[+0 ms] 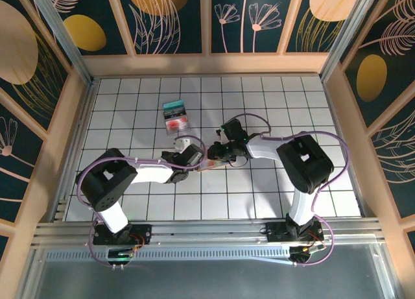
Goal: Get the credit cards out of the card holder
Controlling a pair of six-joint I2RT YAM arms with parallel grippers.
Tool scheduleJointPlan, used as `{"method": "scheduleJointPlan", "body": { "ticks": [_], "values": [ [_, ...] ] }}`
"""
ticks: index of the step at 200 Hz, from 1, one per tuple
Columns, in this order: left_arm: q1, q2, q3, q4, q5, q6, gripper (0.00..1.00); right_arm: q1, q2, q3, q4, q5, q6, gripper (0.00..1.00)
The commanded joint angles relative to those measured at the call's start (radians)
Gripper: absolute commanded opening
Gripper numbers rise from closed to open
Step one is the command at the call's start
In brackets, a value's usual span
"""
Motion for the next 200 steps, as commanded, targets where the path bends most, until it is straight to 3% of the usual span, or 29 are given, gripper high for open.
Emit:
{"method": "scheduleJointPlan", "body": {
  "ticks": [1,106,200],
  "values": [
    [-0.003,0.034,-0.013,-0.058,0.013,-0.004,0.99,0.002,-0.013,-0.032,0.117,-0.123,0.049,0.26],
    [-0.003,0.046,0.014,-0.087,0.002,0.002,0.99,-0.018,-0.061,-0.065,0.158,-0.158,0.068,0.22],
    [-0.003,0.054,0.015,-0.08,-0.007,0.011,0.99,-0.026,-0.013,-0.086,0.265,-0.232,0.105,0.21]
  ]
}}
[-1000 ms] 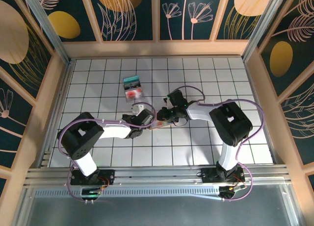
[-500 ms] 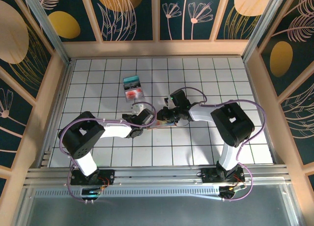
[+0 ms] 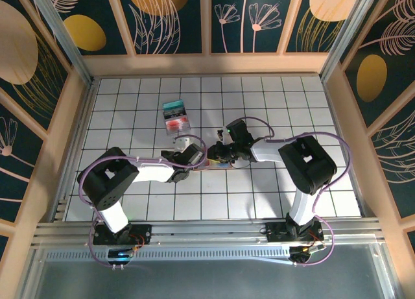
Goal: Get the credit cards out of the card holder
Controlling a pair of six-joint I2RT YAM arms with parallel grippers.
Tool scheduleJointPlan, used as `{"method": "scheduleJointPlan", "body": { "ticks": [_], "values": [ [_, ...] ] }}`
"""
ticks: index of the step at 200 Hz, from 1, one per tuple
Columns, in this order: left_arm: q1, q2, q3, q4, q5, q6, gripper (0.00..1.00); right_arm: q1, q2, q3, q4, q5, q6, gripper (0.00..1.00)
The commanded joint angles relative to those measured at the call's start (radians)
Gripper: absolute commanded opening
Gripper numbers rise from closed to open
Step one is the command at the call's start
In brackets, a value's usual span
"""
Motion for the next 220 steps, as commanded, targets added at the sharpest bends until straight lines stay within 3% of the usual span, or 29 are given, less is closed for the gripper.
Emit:
{"method": "scheduleJointPlan", "body": {
  "ticks": [1,220],
  "values": [
    [-0.005,0.036,-0.002,-0.062,0.03,0.019,0.99,0.0,0.011,-0.005,0.09,-0.07,0.018,0.21],
    [-0.004,0.068,0.03,-0.143,-0.017,0.011,0.99,-0.088,-0.008,-0.14,0.326,-0.165,0.148,0.18]
  ]
}}
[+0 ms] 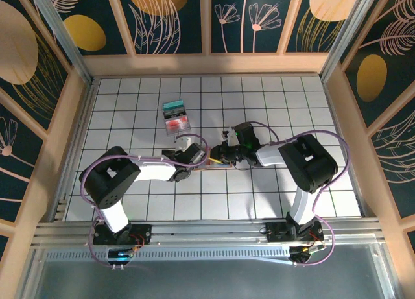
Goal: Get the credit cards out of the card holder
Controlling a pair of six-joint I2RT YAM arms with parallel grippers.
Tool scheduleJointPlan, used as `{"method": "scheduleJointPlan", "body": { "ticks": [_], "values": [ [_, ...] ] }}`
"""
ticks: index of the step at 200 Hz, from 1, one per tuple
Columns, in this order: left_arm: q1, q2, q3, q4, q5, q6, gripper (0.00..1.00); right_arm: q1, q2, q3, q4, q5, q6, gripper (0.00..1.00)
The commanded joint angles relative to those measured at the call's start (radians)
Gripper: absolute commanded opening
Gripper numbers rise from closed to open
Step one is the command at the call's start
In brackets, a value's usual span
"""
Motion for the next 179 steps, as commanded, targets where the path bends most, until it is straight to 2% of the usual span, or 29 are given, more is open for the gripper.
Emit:
{"method": "scheduleJointPlan", "body": {
  "ticks": [1,88,143,179],
  "values": [
    [-0.004,0.047,-0.004,-0.109,0.003,0.011,0.99,-0.032,-0.014,-0.013,0.06,-0.042,0.022,0.18],
    [-0.004,0.048,-0.019,-0.113,-0.004,-0.001,0.99,-0.058,-0.033,-0.038,0.054,-0.029,0.017,0.14],
    [-0.005,0.025,-0.031,-0.12,-0.021,0.0,0.99,-0.068,-0.055,-0.041,0.002,0.012,-0.009,0.01],
    [-0.004,-0.006,-0.018,-0.12,-0.019,0.019,0.99,-0.068,-0.059,-0.034,-0.028,0.033,-0.022,0.0]
  ]
}}
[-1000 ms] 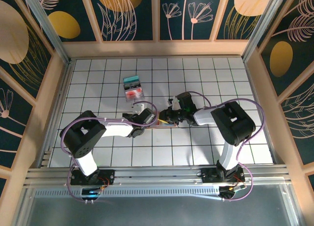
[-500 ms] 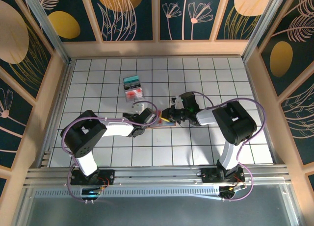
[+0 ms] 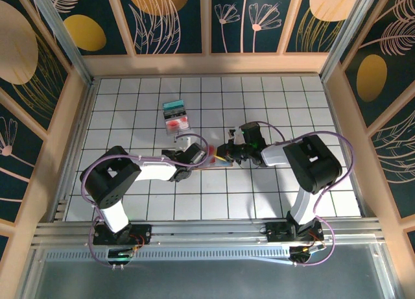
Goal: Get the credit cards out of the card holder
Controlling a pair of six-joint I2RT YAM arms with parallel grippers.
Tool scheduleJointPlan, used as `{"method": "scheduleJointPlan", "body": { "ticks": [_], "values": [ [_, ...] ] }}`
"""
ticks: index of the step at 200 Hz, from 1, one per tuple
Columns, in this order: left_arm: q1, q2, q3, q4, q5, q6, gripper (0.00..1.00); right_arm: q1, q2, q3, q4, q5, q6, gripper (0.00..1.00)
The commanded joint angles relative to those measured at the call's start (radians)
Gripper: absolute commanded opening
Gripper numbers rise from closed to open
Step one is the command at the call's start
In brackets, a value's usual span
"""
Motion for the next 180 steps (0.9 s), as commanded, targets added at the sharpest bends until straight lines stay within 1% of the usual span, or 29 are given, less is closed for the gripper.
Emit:
{"method": "scheduleJointPlan", "body": {
  "ticks": [1,69,109,134,140,180],
  "values": [
    [-0.004,-0.011,-0.021,-0.11,-0.003,0.029,0.99,-0.006,-0.032,-0.001,-0.032,0.027,-0.023,0.0],
    [-0.004,-0.109,0.033,-0.105,0.041,0.093,0.99,-0.004,-0.024,0.002,-0.033,0.033,-0.021,0.0],
    [-0.004,-0.088,0.056,-0.048,0.082,0.132,0.99,-0.001,-0.016,0.006,-0.025,0.03,-0.015,0.0],
    [-0.003,-0.052,0.076,-0.036,0.088,0.143,0.99,0.001,-0.013,0.012,-0.025,0.027,-0.012,0.0],
    [-0.004,-0.017,0.078,-0.035,0.086,0.144,0.99,0.002,-0.015,0.013,-0.025,0.028,-0.012,0.0],
    [-0.004,0.031,0.07,-0.022,0.108,0.149,0.99,0.016,-0.007,0.013,0.005,0.028,0.007,0.1]
  ]
}}
